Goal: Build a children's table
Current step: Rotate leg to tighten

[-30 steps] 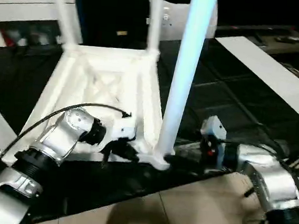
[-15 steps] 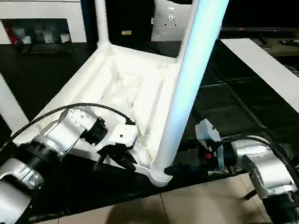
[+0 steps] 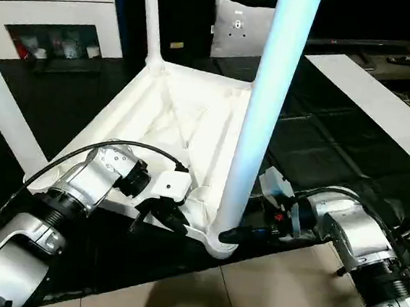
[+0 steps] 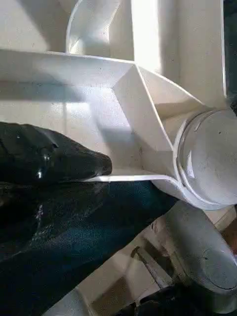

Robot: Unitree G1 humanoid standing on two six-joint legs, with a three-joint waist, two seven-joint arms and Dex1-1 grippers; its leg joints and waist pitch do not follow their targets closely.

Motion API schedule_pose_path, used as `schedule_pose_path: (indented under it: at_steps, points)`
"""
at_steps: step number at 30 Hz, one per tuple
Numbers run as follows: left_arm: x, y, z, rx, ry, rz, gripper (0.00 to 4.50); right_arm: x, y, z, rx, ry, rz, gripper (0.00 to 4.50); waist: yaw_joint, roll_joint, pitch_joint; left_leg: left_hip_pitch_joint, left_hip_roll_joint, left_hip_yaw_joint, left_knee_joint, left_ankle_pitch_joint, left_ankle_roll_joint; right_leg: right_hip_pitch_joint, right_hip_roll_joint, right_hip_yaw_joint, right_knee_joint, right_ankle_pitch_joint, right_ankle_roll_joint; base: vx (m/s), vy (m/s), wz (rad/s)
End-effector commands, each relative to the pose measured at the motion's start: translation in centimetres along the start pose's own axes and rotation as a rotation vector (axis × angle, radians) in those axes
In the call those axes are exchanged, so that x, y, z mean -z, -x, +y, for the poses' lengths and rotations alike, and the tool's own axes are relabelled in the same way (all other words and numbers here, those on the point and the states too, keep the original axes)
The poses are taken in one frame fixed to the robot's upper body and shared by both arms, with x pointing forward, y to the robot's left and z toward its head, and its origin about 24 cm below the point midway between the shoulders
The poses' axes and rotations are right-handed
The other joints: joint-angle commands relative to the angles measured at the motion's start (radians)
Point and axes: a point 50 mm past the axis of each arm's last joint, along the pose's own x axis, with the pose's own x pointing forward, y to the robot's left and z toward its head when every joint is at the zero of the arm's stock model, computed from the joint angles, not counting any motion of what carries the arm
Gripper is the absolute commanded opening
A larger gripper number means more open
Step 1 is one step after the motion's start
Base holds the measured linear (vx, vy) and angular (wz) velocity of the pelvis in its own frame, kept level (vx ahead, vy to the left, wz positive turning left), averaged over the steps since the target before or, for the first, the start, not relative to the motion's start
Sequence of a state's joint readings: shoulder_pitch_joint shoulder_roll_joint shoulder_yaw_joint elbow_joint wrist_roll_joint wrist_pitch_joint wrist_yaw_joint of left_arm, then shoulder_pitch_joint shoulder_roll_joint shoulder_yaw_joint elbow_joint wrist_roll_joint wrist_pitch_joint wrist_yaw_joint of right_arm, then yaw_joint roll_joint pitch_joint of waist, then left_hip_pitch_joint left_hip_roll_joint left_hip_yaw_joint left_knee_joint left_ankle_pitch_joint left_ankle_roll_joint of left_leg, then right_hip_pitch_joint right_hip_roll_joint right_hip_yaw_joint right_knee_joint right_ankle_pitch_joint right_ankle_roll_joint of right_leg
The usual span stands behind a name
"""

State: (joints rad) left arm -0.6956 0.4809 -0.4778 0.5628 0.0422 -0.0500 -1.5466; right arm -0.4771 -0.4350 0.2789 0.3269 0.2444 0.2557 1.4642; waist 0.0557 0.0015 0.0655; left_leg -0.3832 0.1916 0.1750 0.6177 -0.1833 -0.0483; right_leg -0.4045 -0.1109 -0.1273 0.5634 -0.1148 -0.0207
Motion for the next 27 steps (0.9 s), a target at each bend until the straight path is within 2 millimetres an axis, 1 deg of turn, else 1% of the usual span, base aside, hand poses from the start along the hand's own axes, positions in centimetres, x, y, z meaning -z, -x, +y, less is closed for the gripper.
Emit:
schedule_pose_path:
  at_steps: [1,2,3,4,5,6,7,8,9,10,11,12,13,14,15,16,17,18,19,20,21,22,23,24,25,26,27]
  points:
    - [-1.4,0.5,0.6,-0.008,-0.047,-0.016,0.00,-0.3,-0.3,0.2,-0.039,-0.041,-0.046,1.99,-0.007,-0.005,-0.080,0.025,0.049,-0.012,-0.087,-0.290,0.014,0.047,-0.052,0.055,-0.056,-0.444,-0.168,0.000,0.000,0.00]
    - [-1.4,0.5,0.6,-0.020,-0.035,-0.023,0.00,-0.4,-0.3,0.2,-0.033,-0.051,-0.058,1.98,-0.006,-0.005,-0.080,0.025,0.049,-0.013,-0.087,-0.291,0.014,0.047,-0.053,0.055,-0.057,-0.445,-0.169,0.000,0.000,0.00]
    - [-1.4,0.5,0.7,-0.038,-0.018,-0.032,0.00,-0.4,-0.4,0.3,-0.024,-0.065,-0.076,1.98,-0.005,-0.002,-0.080,0.026,0.049,-0.012,-0.087,-0.293,0.011,0.047,-0.053,0.055,-0.056,-0.446,-0.169,0.000,0.000,0.00]
    - [-1.7,0.4,0.8,-0.070,0.013,-0.062,0.00,-0.4,-0.6,0.3,0.003,-0.086,-0.105,1.98,-0.004,-0.003,-0.079,0.026,0.049,-0.012,-0.087,-0.295,0.011,0.046,-0.053,0.055,-0.058,-0.451,-0.168,0.000,0.000,0.00]
    - [-1.8,0.3,0.9,-0.091,0.033,-0.082,0.00,-0.5,-0.8,0.3,0.022,-0.101,-0.125,1.98,-0.003,-0.004,-0.079,0.028,0.050,-0.014,-0.088,-0.303,0.005,0.045,-0.054,0.055,-0.059,-0.464,-0.165,0.000,0.000,0.00]
    - [-2.1,0.1,1.0,-0.119,0.064,-0.110,0.00,-0.5,-0.9,0.3,0.045,-0.106,-0.143,1.98,-0.006,-0.006,-0.077,0.028,0.049,-0.014,-0.089,-0.310,-0.002,0.045,-0.054,0.056,-0.060,-0.482,-0.159,0.000,0.000,0.00]
    - [-2.3,-0.1,1.1,-0.151,0.099,-0.140,0.00,-0.5,-1.3,0.4,0.071,-0.110,-0.161,1.98,-0.010,-0.008,-0.073,0.029,0.047,-0.014,-0.087,-0.330,-0.008,0.041,-0.054,0.054,-0.065,-0.525,-0.145,0.000,0.000,0.00]
    - [-2.3,-0.3,1.1,-0.189,0.129,-0.150,0.00,-0.3,-1.8,0.4,0.114,-0.108,-0.165,1.98,-0.009,-0.007,-0.072,0.031,0.044,-0.016,-0.085,-0.341,-0.007,0.040,-0.056,0.051,-0.071,-0.559,-0.134,0.000,0.000,0.00]
    - [-2.3,-0.6,1.2,-0.229,0.157,-0.158,0.00,-0.2,-2.3,0.4,0.167,-0.109,-0.165,1.98,-0.013,-0.001,-0.067,0.032,0.041,-0.019,-0.085,-0.365,-0.018,0.038,-0.055,0.047,-0.080,-0.616,-0.106,0.000,0.000,0.00]
    - [-2.3,-0.8,1.2,-0.258,0.182,-0.168,0.00,0.1,-2.8,0.3,0.214,-0.121,-0.162,1.98,-0.017,-0.005,-0.067,0.032,0.040,-0.020,-0.085,-0.376,-0.021,0.038,-0.055,0.044,-0.084,-0.641,-0.091,0.000,0.000,0.00]
    - [-2.3,-0.8,1.2,-0.258,0.182,-0.168,0.00,0.1,-2.8,0.3,0.214,-0.121,-0.162,1.98,-0.029,-0.006,-0.063,0.032,0.033,-0.025,-0.081,-0.403,-0.028,0.037,-0.054,0.031,-0.094,-0.703,-0.060,0.000,0.000,0.00]
    - [-2.4,-1.1,1.3,-0.303,0.218,-0.177,0.00,0.3,-3.3,0.0,0.285,-0.140,-0.156,1.98,-0.043,-0.003,-0.065,0.035,0.028,-0.028,-0.074,-0.423,-0.035,0.038,-0.054,0.020,-0.103,-0.745,-0.029,0.000,0.000,0.00]
    - [-2.6,-1.4,1.4,-0.345,0.253,-0.190,0.00,0.3,-3.7,-0.3,0.348,-0.157,-0.160,1.98,-0.060,-0.005,-0.063,0.027,0.027,-0.033,-0.074,-0.434,-0.039,0.042,-0.052,0.008,-0.111,-0.762,-0.009,0.000,0.000,0.00]
    - [-2.9,-1.7,1.5,-0.368,0.279,-0.204,0.00,0.3,-4.0,-0.5,0.388,-0.172,-0.166,1.98,-0.071,-0.003,-0.063,0.029,0.028,-0.035,-0.073,-0.445,-0.042,0.043,-0.052,0.002,-0.115,-0.763,-0.005,0.000,0.000,0.00]
    - [-3.2,-1.9,1.6,-0.393,0.306,-0.220,0.00,0.3,-4.3,-0.7,0.437,-0.188,-0.169,1.98,-0.095,0.002,-0.062,0.030,0.031,-0.043,-0.072,-0.487,-0.042,0.047,-0.049,-0.020,-0.125,-0.767,0.008,0.000,0.000,0.00]
    - [-3.6,-2.2,1.8,-0.432,0.338,-0.232,0.00,0.2,-4.8,-1.1,0.498,-0.212,-0.175,1.98,-0.107,0.007,-0.061,0.031,0.034,-0.048,-0.074,-0.514,-0.041,0.054,-0.049,-0.032,-0.129,-0.760,0.014,0.000,0.000,0.00]
    - [-3.9,-2.5,2.1,-0.457,0.354,-0.236,0.00,0.1,-5.1,-1.3,0.535,-0.220,-0.177,1.97,-0.129,0.018,-0.055,0.016,0.052,-0.062,-0.095,-0.586,-0.048,0.075,-0.045,-0.045,-0.119,-0.720,0.021,0.000,0.000,0.00]
    - [-4.0,-2.5,2.2,-0.467,0.358,-0.238,0.00,0.1,-5.2,-1.5,0.551,-0.225,-0.177,1.97,-0.135,0.031,-0.050,0.004,0.089,-0.080,-0.144,-0.718,-0.061,0.106,-0.035,-0.029,-0.045,-0.569,-0.012,0.000,0.000,0.00]
    - [-4.5,-2.9,2.7,-0.522,0.382,-0.250,0.00,0.0,-5.7,-2.1,0.638,-0.253,-0.178,1.97,-0.132,0.029,-0.047,-0.005,0.113,-0.084,-0.191,-0.790,-0.072,0.116,-0.027,0.021,0.059,-0.318,-0.060,-0.056,0.006,-0.07]
    - [-4.7,-3.0,3.0,-0.544,0.389,-0.250,0.00,-0.1,-5.9,-2.5,0.690,-0.268,-0.179,1.96,-0.130,0.022,-0.040,0.005,0.104,-0.074,-0.199,-0.817,-0.078,0.100,-0.022,0.029,0.058,-0.313,-0.070,0.000,0.000,0.00]
    - [-5.0,-3.1,3.4,-0.580,0.397,-0.250,0.00,-0.1,-6.1,-3.0,0.765,-0.287,-0.176,1.96,-0.136,-0.023,-0.043,0.066,0.020,-0.041,-0.098,-0.712,-0.064,0.026,-0.020,0.008,-0.096,-0.716,0.005,0.000,0.000,0.00]
    - [-5.3,-3.2,3.7,-0.611,0.407,-0.253,0.00,-0.2,-6.4,-3.5,0.833,-0.310,-0.174,1.96,-0.133,-0.035,-0.045,0.126,-0.041,-0.011,0.017,-0.532,-0.053,-0.041,-0.051,-0.022,-0.176,-0.953,0.048,0.029,-0.064,0.02]
    - [-5.3,-3.2,3.7,-0.611,0.407,-0.253,0.00,-0.2,-6.4,-3.5,0.833,-0.310,-0.174,1.96,-0.158,-0.034,-0.040,0.094,-0.054,-0.011,0.094,-0.334,-0.021,-0.017,-0.101,-0.072,-0.219,-1.140,0.113,0.038,-0.020,-0.30]
    - [-6.0,-3.3,4.4,-0.673,0.424,-0.264,0.00,-0.5,-7.1,-4.4,0.969,-0.381,-0.197,1.96,-0.185,0.059,-0.054,-0.001,0.047,-0.069,-0.012,-0.425,-0.022,0.149,-0.085,-0.157,-0.115,-0.804,0.160,0.038,-0.020,-0.30]
    - [-6.0,-3.3,4.4,-0.673,0.424,-0.264,0.00,-0.5,-7.1,-4.4,0.969,-0.381,-0.197,1.96,-0.153,0.073,-0.036,-0.095,0.095,-0.105,-0.120,-0.610,-0.036,0.207,-0.060,-0.075,0.147,-0.485,0.053,0.159,0.084,-0.50]
    - [-6.3,-3.3,4.6,-0.684,0.416,-0.267,0.00,-0.8,-7.4,-4.6,0.973,-0.393,-0.227,2.31,-0.157,0.051,-0.045,-0.070,0.091,-0.113,-0.129,-0.657,-0.052,0.168,-0.044,-0.022,0.113,-0.275,0.016,0.175,0.062,-0.22]
    - [-6.4,-3.4,4.7,-0.689,0.411,-0.267,0.00,-1.2,-7.5,-4.8,1.000,-0.397,-0.258,2.51,-0.176,0.046,-0.053,0.009,0.061,-0.096,-0.122,-0.737,-0.055,0.111,-0.033,0.013,0.097,-0.272,-0.026,0.175,0.062,-0.22]
